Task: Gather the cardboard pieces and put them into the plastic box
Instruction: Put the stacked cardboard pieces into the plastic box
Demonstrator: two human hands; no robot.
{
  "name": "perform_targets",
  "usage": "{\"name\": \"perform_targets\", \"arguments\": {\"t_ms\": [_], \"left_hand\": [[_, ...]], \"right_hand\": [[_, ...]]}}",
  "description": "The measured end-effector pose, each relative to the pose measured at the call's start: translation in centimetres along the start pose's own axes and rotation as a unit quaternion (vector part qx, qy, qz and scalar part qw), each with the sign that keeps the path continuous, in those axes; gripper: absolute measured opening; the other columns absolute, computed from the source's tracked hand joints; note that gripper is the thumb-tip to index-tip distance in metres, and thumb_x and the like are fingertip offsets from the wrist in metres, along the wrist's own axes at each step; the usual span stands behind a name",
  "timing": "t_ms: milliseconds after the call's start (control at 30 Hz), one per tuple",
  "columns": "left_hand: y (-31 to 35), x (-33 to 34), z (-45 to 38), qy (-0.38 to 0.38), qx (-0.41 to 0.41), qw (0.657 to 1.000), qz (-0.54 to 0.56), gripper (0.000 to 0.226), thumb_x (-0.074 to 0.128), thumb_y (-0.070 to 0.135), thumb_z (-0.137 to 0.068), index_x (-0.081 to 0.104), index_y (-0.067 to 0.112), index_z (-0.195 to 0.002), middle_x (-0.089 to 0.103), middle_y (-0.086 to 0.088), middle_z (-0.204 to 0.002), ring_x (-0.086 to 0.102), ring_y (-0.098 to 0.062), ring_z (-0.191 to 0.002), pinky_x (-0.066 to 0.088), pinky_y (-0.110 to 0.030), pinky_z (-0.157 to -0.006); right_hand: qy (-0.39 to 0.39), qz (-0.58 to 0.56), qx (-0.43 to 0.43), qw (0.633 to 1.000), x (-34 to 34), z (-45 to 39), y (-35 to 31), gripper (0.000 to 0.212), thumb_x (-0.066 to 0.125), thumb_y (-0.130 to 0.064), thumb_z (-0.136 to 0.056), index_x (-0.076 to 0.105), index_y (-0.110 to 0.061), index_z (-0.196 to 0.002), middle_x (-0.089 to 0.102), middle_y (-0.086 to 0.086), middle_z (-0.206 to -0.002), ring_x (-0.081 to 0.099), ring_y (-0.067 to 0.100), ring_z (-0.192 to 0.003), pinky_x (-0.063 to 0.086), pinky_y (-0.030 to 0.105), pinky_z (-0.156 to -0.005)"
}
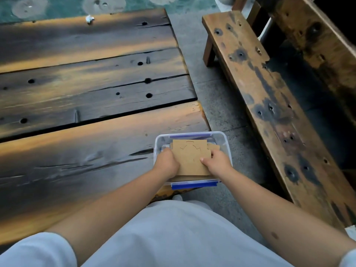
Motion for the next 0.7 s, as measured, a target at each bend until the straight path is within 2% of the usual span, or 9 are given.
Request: {"name": "perform_targets", "arguments": {"t_ms": [167,300,400,500,633,700], "left_hand": [[0.53,0.15,-0.56,-0.014,-0.021,0.994,-0.108,0.052,0.044,0.013,-0.094,0.026,0.0,-0.141,0.047,-0.019,-0.129,0.053,-0.03,-0.113,0.049,-0.036,-0.094],[0.95,0.55,-0.78,-0.019,-0.021,0.987,-0.159,0.049,0.046,0.015,-0.095,0.03,0.001,-0.139,0.044,-0.02,-0.132,0.052,-0.029,-0.113,0.047,-0.034,-0.097],[0.69,0.91,-0.84,-0.003,-0.037,0.991,-0.125,0.05,0.049,0.013,-0.094,0.029,0.005,-0.139,0.044,-0.017,-0.13,0.053,-0.025,-0.108,0.047,-0.032,-0.09],[0.4,0.89,-1.03,-0.02,-0.025,0.994,-0.102,0.049,0.046,0.013,-0.095,0.027,0.005,-0.139,0.051,-0.011,-0.11,0.055,-0.023,-0.096,0.049,-0.031,-0.079],[0.32,0.47,-0.95,-0.037,-0.019,0.996,-0.081,0.06,0.049,0.014,-0.093,0.019,0.004,-0.144,0.056,-0.013,-0.115,0.057,-0.026,-0.103,0.048,-0.03,-0.075],[0.23,0.38,-0.7,-0.036,-0.02,0.999,-0.032,0.063,0.056,0.016,-0.09,0.022,0.007,-0.142,0.055,-0.011,-0.112,0.056,-0.025,-0.099,0.047,-0.031,-0.073]], "right_hand": [[0.011,0.047,0.025,0.999,0.49,-0.6,-0.01,0.039,0.066,-0.034,-0.087,0.059,-0.013,-0.119,0.065,0.009,-0.114,0.061,0.028,-0.102,0.046,0.032,-0.076],[0.027,0.075,0.042,0.996,0.62,-0.83,-0.19,0.043,0.067,-0.035,-0.086,0.053,-0.014,-0.122,0.063,0.01,-0.117,0.06,0.03,-0.104,0.049,0.037,-0.079],[0.031,0.085,0.038,0.995,0.48,-0.98,-0.22,0.045,0.069,-0.034,-0.085,0.05,-0.014,-0.121,0.061,0.01,-0.118,0.059,0.031,-0.106,0.048,0.037,-0.081],[0.035,0.082,0.037,0.995,0.5,-1.0,-0.23,0.046,0.07,-0.032,-0.084,0.049,-0.014,-0.121,0.058,0.011,-0.121,0.058,0.031,-0.107,0.047,0.038,-0.083],[0.03,0.086,0.041,0.995,0.62,-0.88,-0.42,0.051,0.068,-0.03,-0.086,0.045,-0.013,-0.129,0.053,0.011,-0.128,0.055,0.031,-0.113,0.047,0.041,-0.089],[0.029,0.082,0.044,0.995,0.55,-0.77,-0.53,0.056,0.068,-0.028,-0.085,0.043,-0.013,-0.132,0.049,0.01,-0.133,0.053,0.032,-0.117,0.047,0.043,-0.093]]}}
Point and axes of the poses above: each hand's wrist, its own z-axis away from the middle knuckle, its own x-axis out of the palm, y = z × x, the point moved 4 cm from there along -z, towards the middle knuckle
